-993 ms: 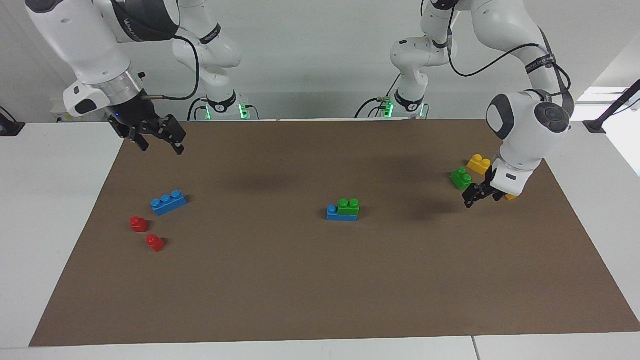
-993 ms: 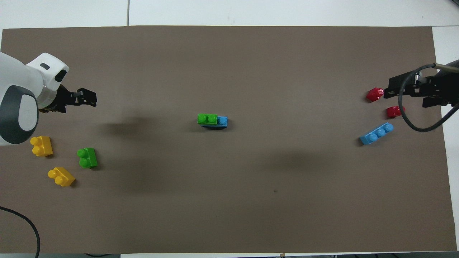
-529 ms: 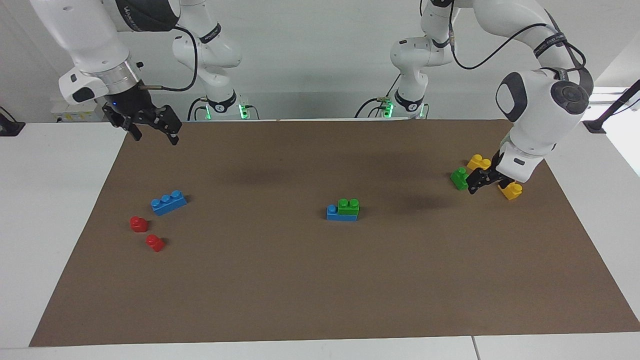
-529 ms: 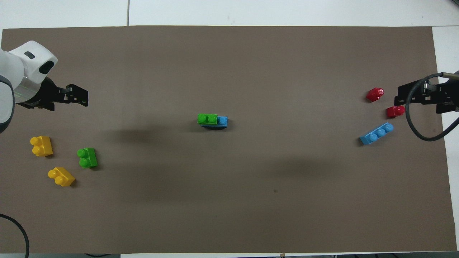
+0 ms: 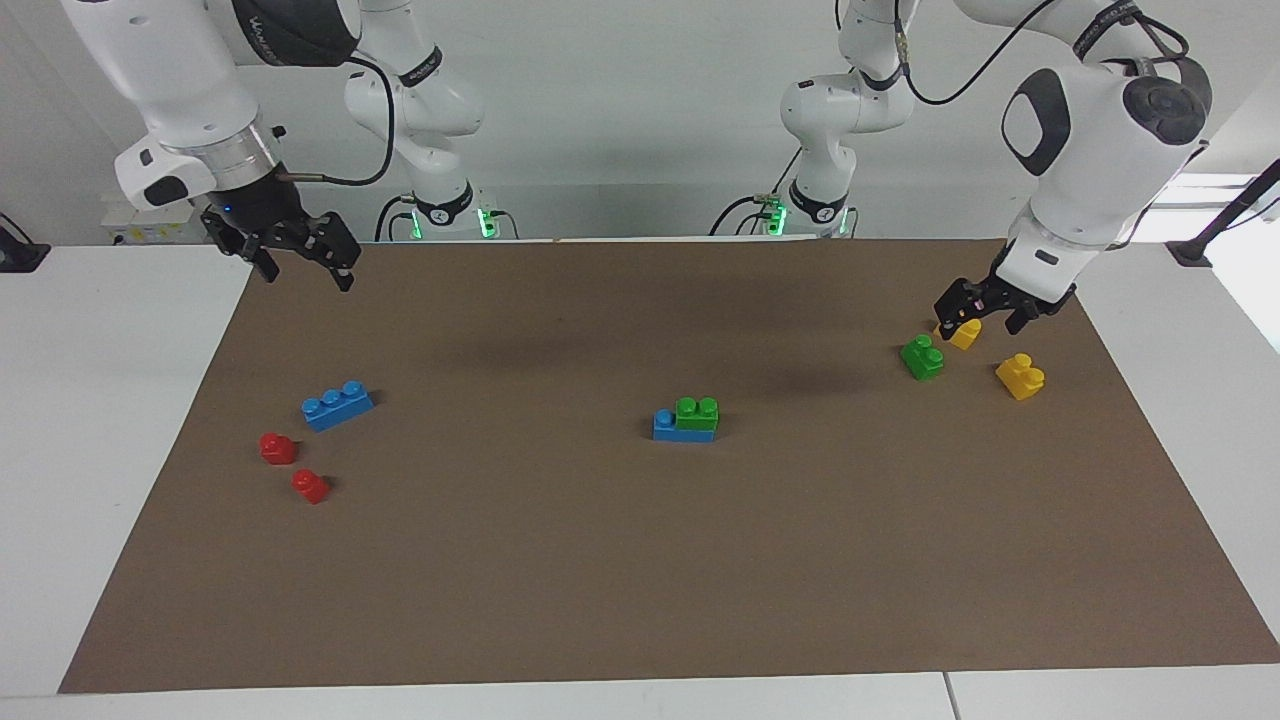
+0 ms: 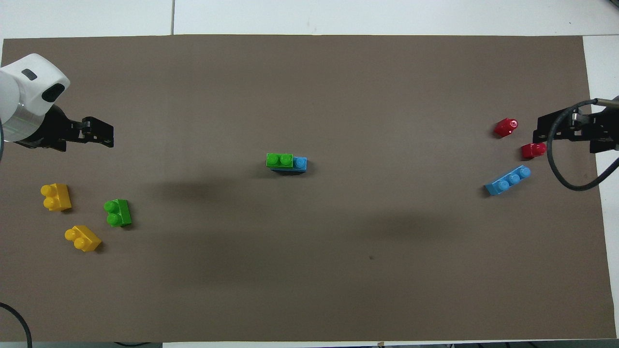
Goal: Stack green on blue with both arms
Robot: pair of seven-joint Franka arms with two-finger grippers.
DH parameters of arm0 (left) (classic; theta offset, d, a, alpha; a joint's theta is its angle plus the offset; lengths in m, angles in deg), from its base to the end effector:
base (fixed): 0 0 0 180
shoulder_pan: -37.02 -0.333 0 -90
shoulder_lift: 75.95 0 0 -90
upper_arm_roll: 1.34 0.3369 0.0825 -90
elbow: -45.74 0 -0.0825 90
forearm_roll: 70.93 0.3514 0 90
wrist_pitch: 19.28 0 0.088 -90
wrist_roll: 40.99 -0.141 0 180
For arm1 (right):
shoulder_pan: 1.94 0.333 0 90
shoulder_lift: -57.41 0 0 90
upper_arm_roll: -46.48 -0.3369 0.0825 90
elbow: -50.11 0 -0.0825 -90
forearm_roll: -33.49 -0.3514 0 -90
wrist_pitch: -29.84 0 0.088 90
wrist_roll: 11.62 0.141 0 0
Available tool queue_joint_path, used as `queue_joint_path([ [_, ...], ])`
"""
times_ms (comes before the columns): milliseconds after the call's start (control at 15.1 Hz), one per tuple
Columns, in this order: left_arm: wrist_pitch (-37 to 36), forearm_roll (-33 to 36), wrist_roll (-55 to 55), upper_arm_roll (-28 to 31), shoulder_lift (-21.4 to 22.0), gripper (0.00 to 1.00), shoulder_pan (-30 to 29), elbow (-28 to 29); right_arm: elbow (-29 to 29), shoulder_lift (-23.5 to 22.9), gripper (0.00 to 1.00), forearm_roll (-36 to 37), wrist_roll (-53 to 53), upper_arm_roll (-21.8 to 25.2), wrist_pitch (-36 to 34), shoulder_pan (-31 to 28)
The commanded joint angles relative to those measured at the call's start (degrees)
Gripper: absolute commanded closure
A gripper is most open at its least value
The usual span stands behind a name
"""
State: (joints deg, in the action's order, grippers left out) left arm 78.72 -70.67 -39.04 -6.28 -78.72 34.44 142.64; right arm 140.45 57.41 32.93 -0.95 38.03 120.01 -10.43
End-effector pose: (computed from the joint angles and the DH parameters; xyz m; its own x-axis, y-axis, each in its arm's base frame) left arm 0.5424 -0.0208 0.5444 0.9996 -0.0078 -0.0289 -0.0078 -1.0000 -0.0013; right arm 0.5220 0.0010 0.6091 0.9826 -0.1859 -0.0047 -0.1859 -0.9825 -0.0091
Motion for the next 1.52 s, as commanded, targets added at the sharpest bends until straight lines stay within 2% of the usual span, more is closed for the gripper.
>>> queue_joint_path([
  [0, -1.8, -2.6, -1.3, 0.6, 2.9, 0.00, 0.1, 0.9, 0.8, 0.6, 0.00, 1.0, -4.8, -0.3, 0.3, -0.6],
  [331, 0.3, -3.3, -1.0, 0.6, 3.2, 0.00, 0.1, 0.9, 0.8, 0.6, 0.00, 1.0, -8.6, -0.3, 0.0, -1.6],
  [1456, 0.9, -1.0, -1.4, 0.4, 3.2, 0.00, 0.7, 0.8, 0.9, 0.9, 0.00, 0.9, -8.3, -0.3, -0.3, -1.5],
])
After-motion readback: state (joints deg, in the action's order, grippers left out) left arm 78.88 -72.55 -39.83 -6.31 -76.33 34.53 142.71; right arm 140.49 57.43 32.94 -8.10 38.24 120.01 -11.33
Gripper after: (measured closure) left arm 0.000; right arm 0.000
